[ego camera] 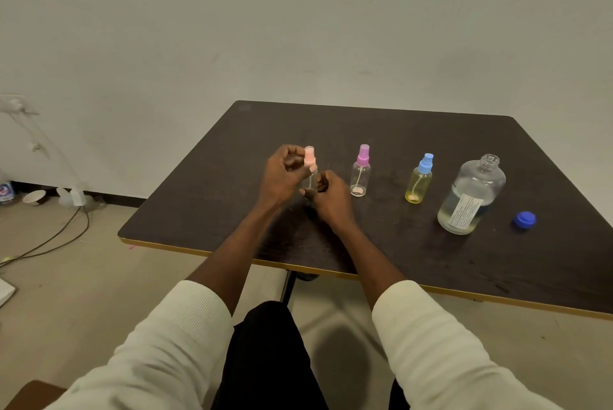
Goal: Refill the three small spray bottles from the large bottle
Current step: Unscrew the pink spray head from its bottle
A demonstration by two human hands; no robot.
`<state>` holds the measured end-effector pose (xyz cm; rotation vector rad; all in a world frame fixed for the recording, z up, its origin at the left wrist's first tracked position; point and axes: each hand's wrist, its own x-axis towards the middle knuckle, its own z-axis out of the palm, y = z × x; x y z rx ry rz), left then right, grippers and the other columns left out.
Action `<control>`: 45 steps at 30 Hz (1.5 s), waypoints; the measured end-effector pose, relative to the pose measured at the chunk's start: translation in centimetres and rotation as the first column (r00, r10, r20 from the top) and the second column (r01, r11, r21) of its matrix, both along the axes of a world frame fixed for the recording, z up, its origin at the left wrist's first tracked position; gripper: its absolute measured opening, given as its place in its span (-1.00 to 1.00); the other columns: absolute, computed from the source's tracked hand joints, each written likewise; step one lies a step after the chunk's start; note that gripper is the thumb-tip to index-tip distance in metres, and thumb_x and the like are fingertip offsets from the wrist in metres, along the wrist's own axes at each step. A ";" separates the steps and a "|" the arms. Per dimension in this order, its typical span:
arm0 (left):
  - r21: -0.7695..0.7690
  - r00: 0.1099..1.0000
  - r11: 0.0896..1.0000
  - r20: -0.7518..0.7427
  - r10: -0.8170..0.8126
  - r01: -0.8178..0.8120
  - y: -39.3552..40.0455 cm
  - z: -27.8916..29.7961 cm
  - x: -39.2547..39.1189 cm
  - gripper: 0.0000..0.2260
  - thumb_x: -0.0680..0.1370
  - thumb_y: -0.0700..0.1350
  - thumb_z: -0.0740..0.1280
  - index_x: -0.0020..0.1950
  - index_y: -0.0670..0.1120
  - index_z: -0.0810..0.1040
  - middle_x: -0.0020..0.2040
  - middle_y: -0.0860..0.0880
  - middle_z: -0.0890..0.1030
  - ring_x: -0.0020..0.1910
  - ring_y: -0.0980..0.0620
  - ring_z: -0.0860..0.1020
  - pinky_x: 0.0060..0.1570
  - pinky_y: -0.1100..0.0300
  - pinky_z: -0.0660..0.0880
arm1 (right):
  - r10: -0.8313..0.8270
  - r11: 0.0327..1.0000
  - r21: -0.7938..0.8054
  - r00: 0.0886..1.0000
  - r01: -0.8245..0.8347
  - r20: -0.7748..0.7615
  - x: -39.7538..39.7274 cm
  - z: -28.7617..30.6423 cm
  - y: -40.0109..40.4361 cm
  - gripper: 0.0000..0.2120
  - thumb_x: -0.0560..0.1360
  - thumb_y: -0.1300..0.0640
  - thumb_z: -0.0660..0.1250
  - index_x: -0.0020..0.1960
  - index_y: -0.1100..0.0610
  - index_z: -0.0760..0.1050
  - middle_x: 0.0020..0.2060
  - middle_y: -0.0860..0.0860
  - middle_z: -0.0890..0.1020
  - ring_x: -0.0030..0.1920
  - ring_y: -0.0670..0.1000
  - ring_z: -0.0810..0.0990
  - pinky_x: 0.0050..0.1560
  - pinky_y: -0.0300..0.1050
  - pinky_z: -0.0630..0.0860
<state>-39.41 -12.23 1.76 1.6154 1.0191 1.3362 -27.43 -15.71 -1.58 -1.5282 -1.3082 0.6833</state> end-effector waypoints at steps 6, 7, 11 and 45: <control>0.011 0.967 0.988 0.208 0.149 -0.155 0.3 1.7 0.7 -0.75 0.42 -0.20 0.56 0.02 -0.14 0.58 -0.05 -0.17 0.69 -0.08 -0.01 0.67 -0.04 0.13 0.62 | 0.000 1.000 -0.002 0.999 -0.001 -0.033 0.0 0.1 0.0 -0.76 0.40 0.12 0.51 -0.09 0.14 0.47 -0.20 0.03 0.56 -0.23 -0.07 0.49 -0.21 -0.21 0.43; -0.003 0.957 0.986 0.241 0.163 -0.168 0.4 2.1 0.8 -0.77 0.42 -0.20 0.56 0.00 -0.11 0.59 -0.07 -0.13 0.69 -0.10 0.02 0.66 -0.07 0.18 0.61 | -0.002 1.000 0.001 1.000 0.002 -0.031 0.1 0.1 0.0 -0.75 0.39 0.12 0.52 -0.09 0.16 0.47 -0.21 0.03 0.56 -0.23 -0.08 0.48 -0.22 -0.21 0.43; -0.094 0.877 0.967 0.406 0.256 -0.238 1.4 3.6 0.7 -0.83 0.44 -0.19 0.55 -0.05 -0.10 0.61 -0.17 -0.06 0.67 -0.22 0.08 0.61 -0.13 0.21 0.60 | -0.006 1.000 0.013 0.999 0.006 -0.040 0.1 -0.1 0.1 -0.75 0.38 0.13 0.53 -0.11 0.18 0.48 -0.21 0.09 0.59 -0.25 -0.07 0.48 -0.24 -0.17 0.47; 0.097 0.663 0.812 -0.527 0.532 -0.575 3.7 -2.7 -4.7 -0.84 0.56 -0.11 0.39 0.01 -0.20 0.61 -0.04 -0.18 0.66 -0.05 -0.15 0.58 -0.11 0.01 0.44 | -0.011 1.000 0.022 1.000 0.011 0.028 0.0 0.1 0.1 -0.77 0.40 0.08 0.51 -0.07 0.08 0.48 -0.20 -0.06 0.57 -0.17 -0.09 0.53 -0.11 -0.16 0.54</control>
